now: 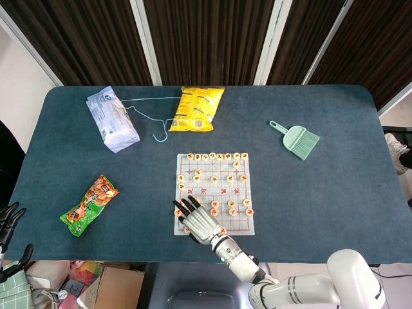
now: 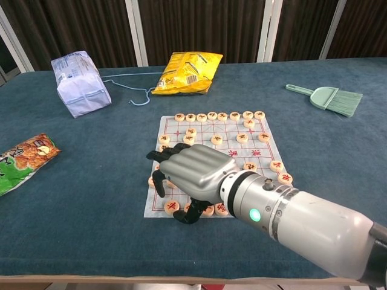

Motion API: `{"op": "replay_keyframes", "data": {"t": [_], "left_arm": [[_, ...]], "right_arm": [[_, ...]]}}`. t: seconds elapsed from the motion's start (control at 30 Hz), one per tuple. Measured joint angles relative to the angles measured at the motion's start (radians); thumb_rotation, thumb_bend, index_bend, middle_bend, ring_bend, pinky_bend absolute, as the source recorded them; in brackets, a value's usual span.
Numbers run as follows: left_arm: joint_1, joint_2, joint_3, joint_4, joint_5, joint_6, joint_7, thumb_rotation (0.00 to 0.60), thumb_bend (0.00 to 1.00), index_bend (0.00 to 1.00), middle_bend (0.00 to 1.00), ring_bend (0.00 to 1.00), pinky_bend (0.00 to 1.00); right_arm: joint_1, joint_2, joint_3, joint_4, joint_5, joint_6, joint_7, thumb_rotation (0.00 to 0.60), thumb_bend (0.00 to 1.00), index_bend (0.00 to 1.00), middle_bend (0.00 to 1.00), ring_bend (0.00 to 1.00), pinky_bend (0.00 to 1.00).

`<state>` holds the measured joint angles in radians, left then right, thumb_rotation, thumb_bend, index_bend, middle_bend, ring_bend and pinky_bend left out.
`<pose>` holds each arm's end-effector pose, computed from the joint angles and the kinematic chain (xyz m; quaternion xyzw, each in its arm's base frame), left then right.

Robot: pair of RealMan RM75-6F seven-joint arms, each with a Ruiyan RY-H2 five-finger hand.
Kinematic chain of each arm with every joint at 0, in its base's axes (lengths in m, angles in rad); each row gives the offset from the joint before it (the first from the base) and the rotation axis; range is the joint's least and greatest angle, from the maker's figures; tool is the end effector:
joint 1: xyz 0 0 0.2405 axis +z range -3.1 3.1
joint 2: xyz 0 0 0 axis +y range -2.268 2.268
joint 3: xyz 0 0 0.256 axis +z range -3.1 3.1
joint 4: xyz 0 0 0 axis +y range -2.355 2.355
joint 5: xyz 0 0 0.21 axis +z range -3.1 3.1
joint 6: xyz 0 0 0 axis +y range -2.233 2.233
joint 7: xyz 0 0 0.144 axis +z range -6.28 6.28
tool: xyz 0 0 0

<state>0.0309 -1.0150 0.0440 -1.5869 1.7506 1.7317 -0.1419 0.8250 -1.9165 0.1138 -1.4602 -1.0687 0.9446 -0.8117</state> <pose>-0.2988 0.1223 0.1971 -0.6159 -0.3399 -0.4503 0.5499 -0.0585 -0.2610 -0.1330 0.8503 -0.2604 0.3224 0.3244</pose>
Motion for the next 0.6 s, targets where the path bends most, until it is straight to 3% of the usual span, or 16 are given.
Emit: {"op": "replay_keyframes", "data": {"t": [0.2, 0.37, 0.47, 0.6], "left_arm": [[0.002, 0.0, 0.0, 0.003, 0.003, 0.007, -0.004, 0.6, 0.42, 0.0, 0.0, 0.0, 0.07], [0.004, -0.001, 0.001, 0.004, 0.005, 0.01, -0.002, 0.6, 0.42, 0.0, 0.0, 0.0, 0.07], [0.008, -0.002, 0.001, 0.002, 0.006, 0.017, 0.005, 0.6, 0.42, 0.0, 0.0, 0.0, 0.07], [0.012, -0.005, -0.003, 0.0, -0.001, 0.02, 0.02, 0.6, 0.44, 0.0, 0.0, 0.0, 0.07]], "right_arm": [[-0.012, 0.034, -0.011, -0.056, -0.031, 0.028, 0.019, 0.6, 0.47, 0.43, 0.04, 0.0, 0.0], [-0.058, 0.136, -0.048, -0.197, -0.107, 0.104, 0.047, 0.6, 0.47, 0.16, 0.0, 0.0, 0.0], [-0.114, 0.253, -0.103, -0.305, -0.183, 0.191, 0.056, 0.6, 0.45, 0.01, 0.0, 0.0, 0.0], [-0.237, 0.458, -0.22, -0.422, -0.278, 0.366, 0.063, 0.6, 0.41, 0.0, 0.0, 0.0, 0.0]]}}
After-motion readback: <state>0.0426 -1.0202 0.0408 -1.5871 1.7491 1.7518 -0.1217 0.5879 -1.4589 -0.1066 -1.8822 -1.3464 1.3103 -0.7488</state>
